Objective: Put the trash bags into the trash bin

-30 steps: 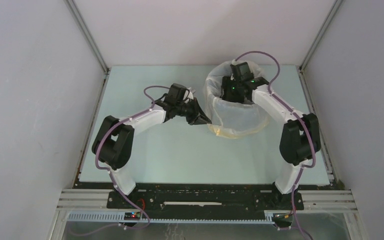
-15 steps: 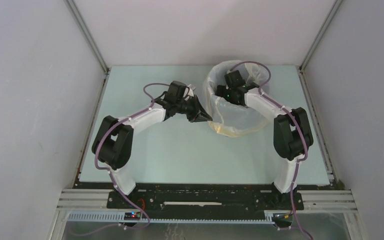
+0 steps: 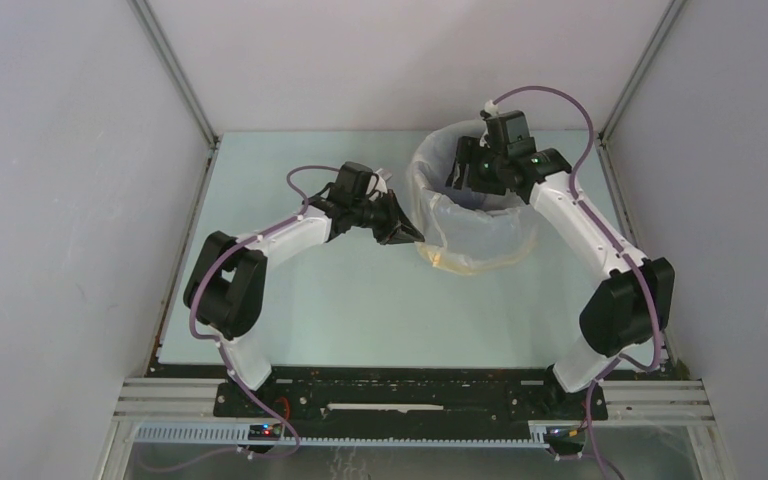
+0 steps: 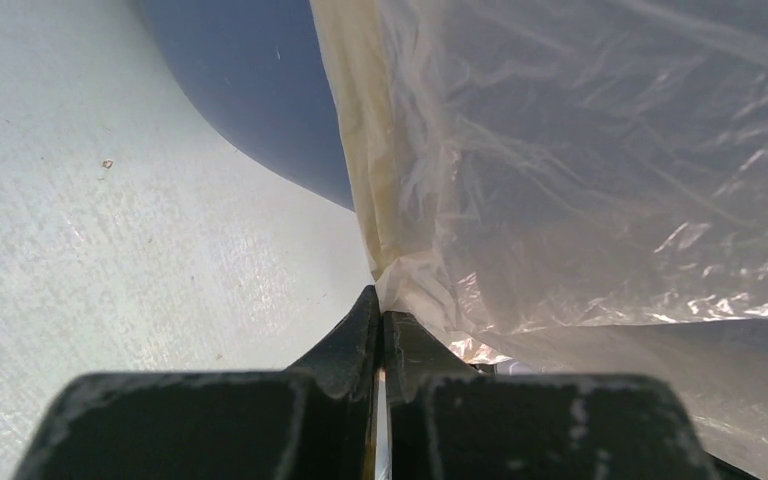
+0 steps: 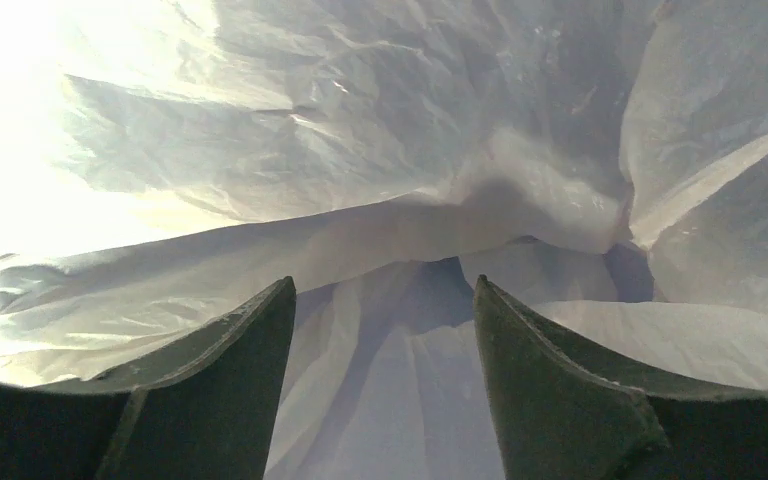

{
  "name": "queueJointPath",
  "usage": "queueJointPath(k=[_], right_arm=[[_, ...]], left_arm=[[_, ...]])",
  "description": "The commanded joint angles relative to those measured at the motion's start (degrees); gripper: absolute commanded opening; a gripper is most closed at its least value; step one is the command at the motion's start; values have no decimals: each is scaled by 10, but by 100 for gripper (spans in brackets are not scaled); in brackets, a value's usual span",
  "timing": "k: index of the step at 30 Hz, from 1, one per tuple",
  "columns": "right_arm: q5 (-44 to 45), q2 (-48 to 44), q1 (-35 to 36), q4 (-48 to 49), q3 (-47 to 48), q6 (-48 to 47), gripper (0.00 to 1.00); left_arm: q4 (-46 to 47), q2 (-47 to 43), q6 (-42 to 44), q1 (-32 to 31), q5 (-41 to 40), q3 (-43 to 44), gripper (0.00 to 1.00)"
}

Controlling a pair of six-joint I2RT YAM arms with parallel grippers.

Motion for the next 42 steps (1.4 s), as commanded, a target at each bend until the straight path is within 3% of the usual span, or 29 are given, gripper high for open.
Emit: queueJointPath(k=[1,3,6,9,11,13,17,23,30,42], right_arm=[[51,-7,-11,-13,-7,-41,72],[79,-7,-20,8,-33,-52,71],[53,20,-31,55,-60,-41,69],[62,50,-29,130,-94,-5,59],[64,46,-20,216,-148,11,60],[52,70,-20,239,-161,33,61],[29,110,-18,185,-126,35,61],[24,27,9,122,-102,-4,70],[-3,0,4,7,-50,-28,75],[-6,139,33,21,-36,0,73]], left_arm=[[6,-11,15,4,7,2,6],[6,-11,15,3,7,1,6],[11,-7,10,3,11,3,6],[13,-3,10,3,14,5,6],[14,1,13,3,13,5,4],[19,7,13,3,11,4,3],[25,9,12,4,12,2,2],[24,11,17,6,14,9,3],[19,19,18,7,22,31,10],[28,-5,14,7,-5,43,12]])
